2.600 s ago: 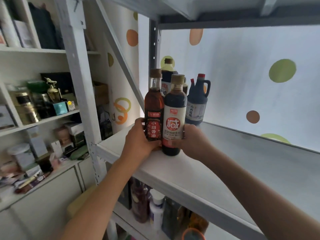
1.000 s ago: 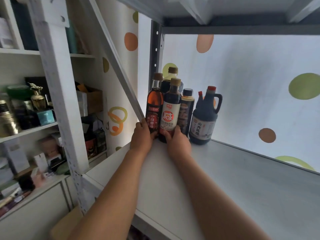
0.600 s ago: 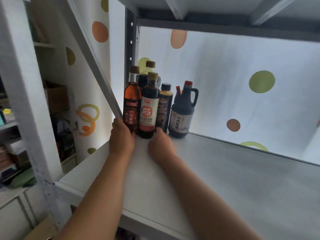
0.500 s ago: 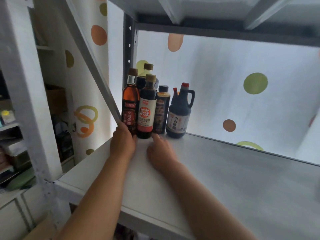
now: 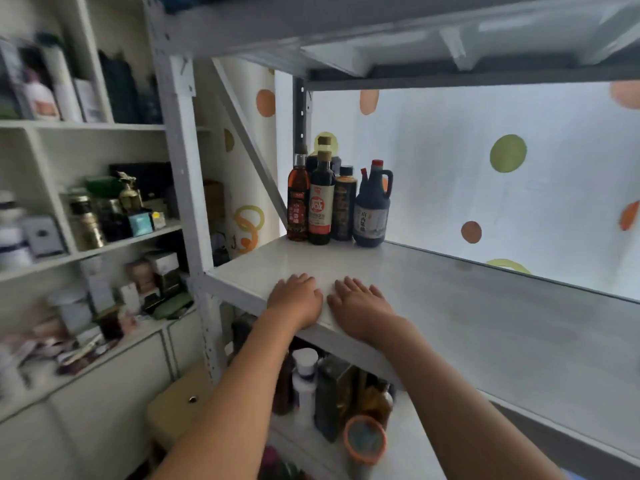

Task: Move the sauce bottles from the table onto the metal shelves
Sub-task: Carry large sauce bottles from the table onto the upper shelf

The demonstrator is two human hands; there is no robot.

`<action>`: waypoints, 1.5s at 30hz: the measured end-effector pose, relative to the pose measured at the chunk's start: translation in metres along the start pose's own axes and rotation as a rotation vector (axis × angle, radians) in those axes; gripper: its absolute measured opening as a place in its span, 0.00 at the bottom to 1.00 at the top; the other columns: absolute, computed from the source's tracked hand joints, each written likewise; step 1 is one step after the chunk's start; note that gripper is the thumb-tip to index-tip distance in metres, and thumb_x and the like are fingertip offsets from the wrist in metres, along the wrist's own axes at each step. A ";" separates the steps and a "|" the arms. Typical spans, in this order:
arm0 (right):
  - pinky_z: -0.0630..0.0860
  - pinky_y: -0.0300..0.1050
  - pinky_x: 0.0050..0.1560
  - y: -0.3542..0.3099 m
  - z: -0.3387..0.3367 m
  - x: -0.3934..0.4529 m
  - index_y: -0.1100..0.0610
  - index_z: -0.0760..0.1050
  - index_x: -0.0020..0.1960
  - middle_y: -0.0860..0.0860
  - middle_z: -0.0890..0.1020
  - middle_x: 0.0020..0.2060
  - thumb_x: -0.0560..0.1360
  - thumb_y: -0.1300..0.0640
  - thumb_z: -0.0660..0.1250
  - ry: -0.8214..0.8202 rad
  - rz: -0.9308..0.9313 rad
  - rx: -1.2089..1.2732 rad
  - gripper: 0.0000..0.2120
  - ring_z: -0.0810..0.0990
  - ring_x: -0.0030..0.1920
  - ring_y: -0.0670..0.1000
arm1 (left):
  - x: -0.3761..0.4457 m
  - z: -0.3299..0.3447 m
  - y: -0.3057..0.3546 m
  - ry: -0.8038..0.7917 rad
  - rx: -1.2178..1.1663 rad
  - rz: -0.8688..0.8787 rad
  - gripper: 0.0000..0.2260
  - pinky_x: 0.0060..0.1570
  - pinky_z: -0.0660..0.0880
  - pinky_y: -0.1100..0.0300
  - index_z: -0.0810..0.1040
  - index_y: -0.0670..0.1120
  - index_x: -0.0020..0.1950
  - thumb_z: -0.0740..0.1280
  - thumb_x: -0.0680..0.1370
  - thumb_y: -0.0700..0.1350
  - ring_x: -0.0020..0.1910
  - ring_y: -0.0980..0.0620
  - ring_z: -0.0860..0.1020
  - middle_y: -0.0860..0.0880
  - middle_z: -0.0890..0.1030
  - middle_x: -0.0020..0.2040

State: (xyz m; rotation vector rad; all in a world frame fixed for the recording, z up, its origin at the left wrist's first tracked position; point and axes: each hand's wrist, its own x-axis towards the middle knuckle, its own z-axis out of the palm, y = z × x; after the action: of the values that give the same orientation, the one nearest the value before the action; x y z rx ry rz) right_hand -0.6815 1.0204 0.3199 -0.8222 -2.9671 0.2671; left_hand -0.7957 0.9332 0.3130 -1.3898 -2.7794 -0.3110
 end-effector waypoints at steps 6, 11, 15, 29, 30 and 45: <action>0.49 0.58 0.78 0.009 0.005 -0.083 0.54 0.55 0.79 0.53 0.55 0.80 0.84 0.49 0.49 0.024 -0.181 -0.079 0.25 0.50 0.80 0.54 | -0.106 0.017 0.055 0.043 -0.020 -0.140 0.22 0.75 0.55 0.46 0.58 0.43 0.76 0.49 0.83 0.46 0.78 0.47 0.50 0.46 0.55 0.79; 0.59 0.52 0.74 0.031 0.008 -0.148 0.56 0.67 0.71 0.52 0.70 0.70 0.82 0.54 0.54 0.148 -0.347 0.023 0.19 0.68 0.70 0.52 | -0.191 0.006 0.090 0.065 0.063 -0.303 0.26 0.77 0.48 0.49 0.43 0.44 0.79 0.50 0.85 0.48 0.78 0.49 0.40 0.48 0.42 0.80; 0.54 0.50 0.78 0.020 0.001 -0.201 0.58 0.60 0.77 0.54 0.65 0.76 0.84 0.54 0.52 0.092 -0.441 0.284 0.22 0.60 0.77 0.53 | -0.260 -0.003 0.108 0.048 0.103 -0.327 0.25 0.77 0.47 0.52 0.42 0.44 0.80 0.48 0.85 0.46 0.78 0.51 0.39 0.49 0.41 0.80; 0.41 0.45 0.77 -0.096 0.038 -0.387 0.56 0.47 0.81 0.52 0.50 0.80 0.84 0.47 0.52 0.094 -0.894 0.274 0.29 0.45 0.80 0.48 | -0.516 -0.045 0.112 0.121 0.221 -0.587 0.34 0.77 0.47 0.52 0.38 0.45 0.79 0.56 0.80 0.38 0.78 0.50 0.38 0.48 0.37 0.79; 0.40 0.44 0.77 -0.111 0.044 -0.407 0.56 0.47 0.81 0.51 0.49 0.80 0.84 0.47 0.53 0.091 -0.931 0.279 0.30 0.44 0.80 0.48 | -0.542 -0.044 0.110 0.143 0.225 -0.621 0.34 0.77 0.46 0.52 0.38 0.45 0.79 0.56 0.80 0.38 0.78 0.51 0.38 0.48 0.37 0.79; 0.38 0.46 0.77 -0.308 0.133 -0.768 0.57 0.46 0.81 0.53 0.49 0.80 0.82 0.52 0.59 -0.067 -1.542 0.149 0.33 0.46 0.80 0.49 | -0.968 0.009 0.125 0.216 0.077 -1.321 0.32 0.77 0.48 0.48 0.41 0.44 0.79 0.55 0.80 0.39 0.79 0.50 0.41 0.48 0.42 0.80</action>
State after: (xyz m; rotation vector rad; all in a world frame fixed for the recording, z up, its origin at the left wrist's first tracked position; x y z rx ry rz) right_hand -0.1916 0.3443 0.2417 1.4536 -2.6089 0.3505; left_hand -0.1112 0.2426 0.2236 0.6280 -2.9590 -0.2941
